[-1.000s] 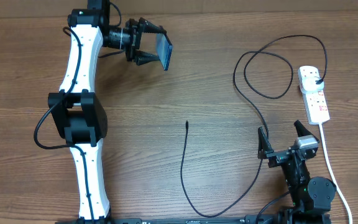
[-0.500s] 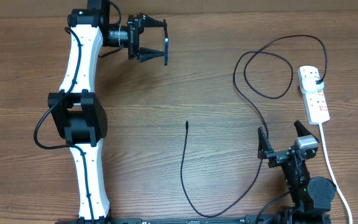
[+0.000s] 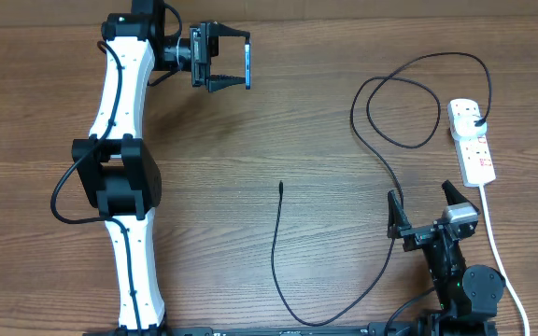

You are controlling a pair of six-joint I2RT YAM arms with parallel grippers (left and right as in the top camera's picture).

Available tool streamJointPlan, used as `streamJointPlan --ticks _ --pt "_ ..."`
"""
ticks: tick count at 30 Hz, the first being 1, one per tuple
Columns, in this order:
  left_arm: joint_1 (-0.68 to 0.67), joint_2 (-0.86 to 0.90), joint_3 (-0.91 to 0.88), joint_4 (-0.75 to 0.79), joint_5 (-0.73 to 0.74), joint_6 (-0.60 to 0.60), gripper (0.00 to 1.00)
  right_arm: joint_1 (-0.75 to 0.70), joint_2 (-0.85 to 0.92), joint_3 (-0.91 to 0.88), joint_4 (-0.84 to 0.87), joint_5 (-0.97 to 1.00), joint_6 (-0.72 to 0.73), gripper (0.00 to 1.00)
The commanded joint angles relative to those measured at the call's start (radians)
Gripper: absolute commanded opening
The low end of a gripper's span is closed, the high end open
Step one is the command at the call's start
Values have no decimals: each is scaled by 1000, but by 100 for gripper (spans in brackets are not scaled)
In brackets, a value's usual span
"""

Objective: Plug charger to phone and switch on socket
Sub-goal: 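Lift the phone with the left gripper and tilt it upright, then hold the raised phone with the left gripper, rotating it slightly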

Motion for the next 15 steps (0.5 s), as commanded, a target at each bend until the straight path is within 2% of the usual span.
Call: streamJointPlan --ticks 1,15 --pt "-7 -1 34 1 68 -18 4 8 -7 -10 5 8 0 100" --pt "-12 -1 34 1 52 -14 4 8 -7 -10 5 8 0 100"
